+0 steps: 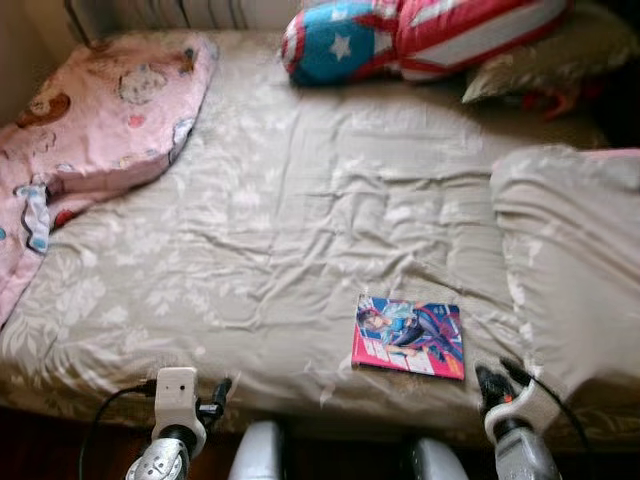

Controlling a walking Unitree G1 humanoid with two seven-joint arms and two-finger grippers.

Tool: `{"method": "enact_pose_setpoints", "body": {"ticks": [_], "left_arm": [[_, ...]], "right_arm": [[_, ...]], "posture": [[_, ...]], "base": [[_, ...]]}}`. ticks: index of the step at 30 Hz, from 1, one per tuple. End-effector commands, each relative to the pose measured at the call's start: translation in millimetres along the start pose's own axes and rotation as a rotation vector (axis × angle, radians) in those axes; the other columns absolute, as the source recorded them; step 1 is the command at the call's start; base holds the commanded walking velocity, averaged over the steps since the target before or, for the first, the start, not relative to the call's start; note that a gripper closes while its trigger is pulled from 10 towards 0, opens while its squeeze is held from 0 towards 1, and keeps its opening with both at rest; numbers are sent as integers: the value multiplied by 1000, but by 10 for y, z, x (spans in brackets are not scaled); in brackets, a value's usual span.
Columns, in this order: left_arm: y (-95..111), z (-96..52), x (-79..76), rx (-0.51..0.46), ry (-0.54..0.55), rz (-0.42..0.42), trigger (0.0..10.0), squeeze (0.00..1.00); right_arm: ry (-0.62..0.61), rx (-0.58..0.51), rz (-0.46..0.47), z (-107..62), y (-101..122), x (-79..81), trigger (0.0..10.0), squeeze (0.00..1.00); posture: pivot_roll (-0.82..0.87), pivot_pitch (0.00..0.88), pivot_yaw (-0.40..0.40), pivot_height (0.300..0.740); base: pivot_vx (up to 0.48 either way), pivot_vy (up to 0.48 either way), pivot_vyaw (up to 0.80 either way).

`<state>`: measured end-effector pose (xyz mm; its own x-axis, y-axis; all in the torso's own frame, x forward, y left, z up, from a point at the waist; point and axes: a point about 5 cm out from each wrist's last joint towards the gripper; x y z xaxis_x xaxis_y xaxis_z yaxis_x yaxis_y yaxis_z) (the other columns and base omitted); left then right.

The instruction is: Clean up the room

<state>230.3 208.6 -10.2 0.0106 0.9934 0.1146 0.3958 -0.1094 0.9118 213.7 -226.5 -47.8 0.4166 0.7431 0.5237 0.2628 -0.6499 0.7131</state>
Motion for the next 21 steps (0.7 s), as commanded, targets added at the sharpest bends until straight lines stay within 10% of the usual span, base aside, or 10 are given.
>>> {"method": "enact_pose_setpoints", "body": {"ticks": [1, 21], "left_arm": [[-107, 14, -20, 46, 2, -1, 10000, 0], [-586, -8, -90, 352, -7, 36, 10000, 0]], "right_arm": [[11, 33, -36, -33, -89, 7, 10000, 0], [-150, 275, -169, -157, -500, -48, 10000, 0]], "posture": [[84, 0, 19, 708], [-4, 0, 16, 740]], "base": [[0, 0, 0], [0, 0, 0]]}}
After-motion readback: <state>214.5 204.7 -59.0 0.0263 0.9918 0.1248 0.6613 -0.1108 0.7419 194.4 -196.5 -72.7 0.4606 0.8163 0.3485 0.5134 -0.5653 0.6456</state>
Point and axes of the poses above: a point about 5 cm out from each wrist's last joint towards the gripper, its own z axis pointing out of the wrist towards the gripper, its own y axis along the axis of the wrist's last joint, x = y × z, and after that the axes turned 8 degrees about z, right-handed
